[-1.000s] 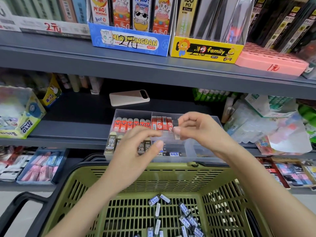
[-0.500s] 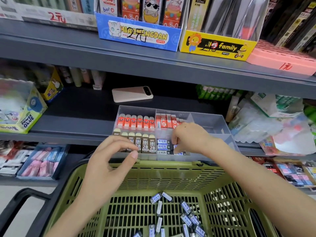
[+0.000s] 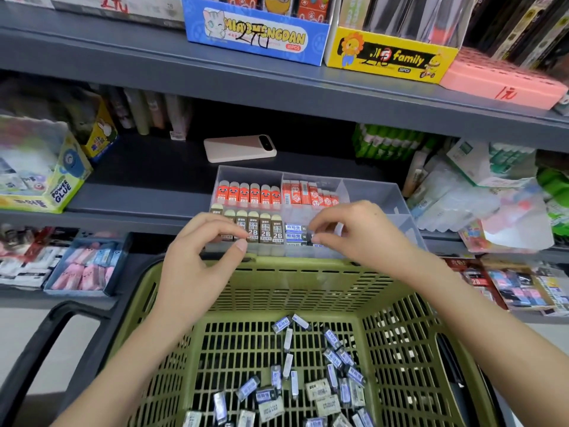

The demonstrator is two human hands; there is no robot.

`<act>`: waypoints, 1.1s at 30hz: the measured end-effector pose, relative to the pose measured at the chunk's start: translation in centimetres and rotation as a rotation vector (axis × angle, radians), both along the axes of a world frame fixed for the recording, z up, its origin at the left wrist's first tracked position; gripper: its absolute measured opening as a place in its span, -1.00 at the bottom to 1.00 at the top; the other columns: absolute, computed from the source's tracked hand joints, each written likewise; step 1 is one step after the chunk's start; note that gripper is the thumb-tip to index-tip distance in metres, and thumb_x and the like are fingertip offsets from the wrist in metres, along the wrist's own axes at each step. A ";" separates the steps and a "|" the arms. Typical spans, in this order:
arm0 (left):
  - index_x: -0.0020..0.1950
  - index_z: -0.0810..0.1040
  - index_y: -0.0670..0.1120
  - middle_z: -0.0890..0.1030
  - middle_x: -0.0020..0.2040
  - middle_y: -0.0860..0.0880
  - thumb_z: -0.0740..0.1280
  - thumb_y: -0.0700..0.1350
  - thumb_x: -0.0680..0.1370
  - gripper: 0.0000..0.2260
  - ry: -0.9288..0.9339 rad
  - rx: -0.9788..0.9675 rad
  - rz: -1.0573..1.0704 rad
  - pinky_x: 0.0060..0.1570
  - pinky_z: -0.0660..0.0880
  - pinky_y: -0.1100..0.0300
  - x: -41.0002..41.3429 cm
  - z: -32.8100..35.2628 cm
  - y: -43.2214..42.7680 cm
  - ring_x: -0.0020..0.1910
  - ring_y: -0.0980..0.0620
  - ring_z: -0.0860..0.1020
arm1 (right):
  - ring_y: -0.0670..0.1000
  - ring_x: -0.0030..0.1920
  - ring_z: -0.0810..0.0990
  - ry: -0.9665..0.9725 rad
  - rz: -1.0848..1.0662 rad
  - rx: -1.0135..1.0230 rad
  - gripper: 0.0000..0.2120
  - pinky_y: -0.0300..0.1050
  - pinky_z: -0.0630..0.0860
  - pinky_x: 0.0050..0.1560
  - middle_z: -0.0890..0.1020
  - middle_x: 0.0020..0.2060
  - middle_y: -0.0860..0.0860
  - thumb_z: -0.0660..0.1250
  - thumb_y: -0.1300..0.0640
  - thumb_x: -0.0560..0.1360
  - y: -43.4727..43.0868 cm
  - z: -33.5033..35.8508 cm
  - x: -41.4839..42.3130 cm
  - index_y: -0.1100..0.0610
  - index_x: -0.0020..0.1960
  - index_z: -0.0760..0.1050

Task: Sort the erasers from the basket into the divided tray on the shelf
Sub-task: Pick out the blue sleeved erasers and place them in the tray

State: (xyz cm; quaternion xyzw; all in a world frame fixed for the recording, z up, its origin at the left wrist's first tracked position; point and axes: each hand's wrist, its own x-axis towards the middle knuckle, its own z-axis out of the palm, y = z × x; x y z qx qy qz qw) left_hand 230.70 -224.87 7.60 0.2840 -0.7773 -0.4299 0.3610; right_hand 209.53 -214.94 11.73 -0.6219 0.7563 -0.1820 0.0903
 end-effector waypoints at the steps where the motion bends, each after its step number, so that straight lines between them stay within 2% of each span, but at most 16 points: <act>1: -0.11 0.63 -0.05 0.58 -0.06 0.05 0.38 -0.30 0.47 -0.85 0.001 -0.017 0.003 0.04 0.41 0.36 0.2 -0.1 0.1 0.00 0.16 0.53 | -0.22 -0.28 0.54 -0.146 0.007 -0.049 -0.95 -0.50 0.37 -0.22 0.66 -0.25 -0.16 0.44 0.15 0.43 1.2 0.0 0.7 0.06 -0.11 0.65; 3: -0.12 0.61 -0.04 0.58 -0.07 0.08 0.37 -0.31 0.47 -0.83 -0.002 -0.033 0.000 0.02 0.42 0.37 0.7 -0.4 0.5 -0.02 0.15 0.54 | -0.26 -0.26 0.56 -0.410 -0.004 -0.028 -0.94 -0.50 0.39 -0.24 0.63 -0.32 -0.22 0.44 0.15 0.42 3.5 -1.0 1.8 0.00 -0.16 0.63; 4: -0.12 0.61 -0.02 0.58 -0.07 0.09 0.37 -0.31 0.47 -0.82 -0.011 -0.030 -0.007 0.02 0.43 0.36 1.0 -0.7 0.8 -0.03 0.16 0.54 | -0.26 -0.28 0.55 -0.469 -0.015 0.055 -0.96 -0.47 0.41 -0.25 0.63 -0.32 -0.20 0.44 0.13 0.43 4.7 -2.1 2.0 0.00 -0.14 0.63; 6: -0.13 0.59 0.04 0.58 -0.08 0.11 0.38 -0.30 0.48 -0.79 -0.059 -0.005 -0.039 0.02 0.44 0.30 1.3 -1.4 1.5 -0.05 0.17 0.54 | -0.22 -0.24 0.55 -0.357 -0.044 0.347 -0.86 -0.46 0.40 -0.21 0.65 -0.21 -0.14 0.42 0.08 0.44 6.7 -5.8 1.5 0.08 -0.02 0.63; 7: -0.14 0.58 0.07 0.57 -0.08 0.11 0.38 -0.29 0.48 -0.77 -0.099 0.012 -0.062 0.01 0.45 0.28 1.5 -1.9 1.9 -0.06 0.18 0.53 | -0.14 -0.14 0.58 -0.262 -0.078 0.519 -0.76 -0.42 0.42 -0.12 0.65 -0.10 -0.07 0.41 0.05 0.45 7.7 -8.2 1.1 0.11 0.08 0.59; 9: -0.14 0.57 0.10 0.57 -0.09 0.13 0.38 -0.26 0.49 -0.77 -0.186 0.046 -0.118 0.00 0.46 0.27 1.7 -2.8 2.9 -0.08 0.21 0.53 | 0.00 0.08 0.57 -0.154 -0.227 0.801 -0.55 -0.20 0.47 0.12 0.60 0.10 0.02 0.38 -0.01 0.46 9.7 -12.9 0.5 0.15 0.29 0.44; 11: -0.13 0.58 0.08 0.57 -0.09 0.14 0.38 -0.24 0.49 -0.81 -0.262 0.071 -0.175 0.03 0.48 0.18 1.8 -3.6 3.9 -0.07 0.20 0.53 | 0.09 0.21 0.52 -0.142 -0.377 0.919 -0.30 -0.06 0.45 0.24 0.53 0.23 0.10 0.38 -0.09 0.45 11.6 -16.9 0.4 0.19 0.44 0.21; 13: -0.13 0.57 0.10 0.57 -0.09 0.13 0.38 -0.22 0.49 -0.81 -0.309 0.072 -0.223 0.05 0.49 0.13 2.1 -4.4 4.8 -0.05 0.15 0.54 | 0.12 0.24 0.50 -0.215 -0.480 0.896 -0.09 -0.01 0.47 0.22 0.47 0.30 0.12 0.40 -0.19 0.39 13.0 -19.8 1.0 0.18 0.50 0.01; 14: -0.12 0.57 0.10 0.56 -0.08 0.12 0.38 -0.21 0.49 -0.82 -0.327 0.068 -0.240 0.06 0.49 0.14 2.3 -4.7 5.1 -0.04 0.16 0.54 | 0.11 0.17 0.54 -0.244 -0.526 0.843 -0.07 0.00 0.53 0.11 0.49 0.26 0.11 0.39 -0.24 0.37 13.4 -20.9 1.5 0.16 0.49 0.00; 17: -0.09 0.58 0.06 0.56 -0.07 0.13 0.38 -0.21 0.49 -0.85 -0.352 0.076 -0.268 0.06 0.46 0.27 2.7 -5.5 5.8 -0.02 0.21 0.53 | 0.02 -0.18 0.58 -0.142 -0.569 0.715 -0.16 -0.11 0.51 -0.33 0.52 0.15 0.09 0.32 -0.33 0.38 13.7 -23.0 2.6 0.07 0.44 0.06; 19: -0.09 0.58 0.08 0.56 -0.07 0.14 0.38 -0.21 0.50 -0.84 -0.363 0.097 -0.265 0.04 0.44 0.34 2.7 -5.9 6.0 -0.03 0.22 0.53 | 0.00 -0.33 0.53 -0.086 -0.562 0.682 -0.16 -0.19 0.45 -0.44 0.39 0.31 0.14 0.28 -0.36 0.38 13.2 -23.7 2.9 0.00 0.46 0.04; 21: -0.10 0.58 0.06 0.56 -0.07 0.13 0.38 -0.22 0.50 -0.84 -0.363 0.133 -0.252 0.03 0.45 0.32 2.5 -6.1 6.1 -0.04 0.20 0.53 | 0.01 -0.32 0.56 -0.052 -0.561 0.671 -0.15 -0.21 0.44 -0.43 0.21 0.44 0.15 0.28 -0.39 0.36 12.6 -24.0 3.0 -0.05 0.47 0.04; 23: -0.10 0.59 0.05 0.56 -0.07 0.13 0.38 -0.22 0.50 -0.85 -0.370 0.153 -0.243 0.01 0.47 0.28 2.4 -6.3 6.3 -0.05 0.20 0.53 | 0.04 -0.20 0.61 -0.007 -0.533 0.674 -0.16 -0.19 0.49 -0.39 0.16 0.45 0.16 0.30 -0.37 0.35 12.1 -24.4 3.1 -0.05 0.46 0.05; 25: -0.10 0.60 0.03 0.56 -0.07 0.14 0.38 -0.21 0.50 -0.87 -0.391 0.153 -0.242 0.02 0.50 0.25 2.3 -6.6 6.4 -0.04 0.21 0.54 | 0.05 -0.13 0.61 0.001 -0.496 0.670 -0.19 -0.14 0.57 -0.33 0.21 0.42 0.17 0.34 -0.32 0.36 11.9 -24.8 3.0 -0.06 0.45 0.06; 28: -0.10 0.61 0.03 0.57 -0.06 0.14 0.38 -0.20 0.50 -0.88 -0.418 0.152 -0.239 0.00 0.52 0.23 2.0 -7.0 6.6 -0.03 0.20 0.55 | 0.02 -0.19 0.61 -0.065 -0.474 0.646 -0.27 -0.10 0.63 -0.28 0.27 0.37 0.17 0.36 -0.28 0.37 12.0 -25.0 2.6 -0.09 0.41 0.12; 33: -0.15 0.60 0.05 0.60 -0.08 0.08 0.37 -0.24 0.50 -0.83 -0.411 0.270 -0.265 -0.12 0.42 0.46 1.4 -7.4 6.9 -0.08 0.21 0.54 | -0.04 -0.38 0.52 -0.089 -0.460 0.599 -0.35 -0.16 0.58 -0.40 0.37 0.26 0.17 0.38 -0.16 0.37 11.7 -24.7 2.1 -0.09 0.36 0.19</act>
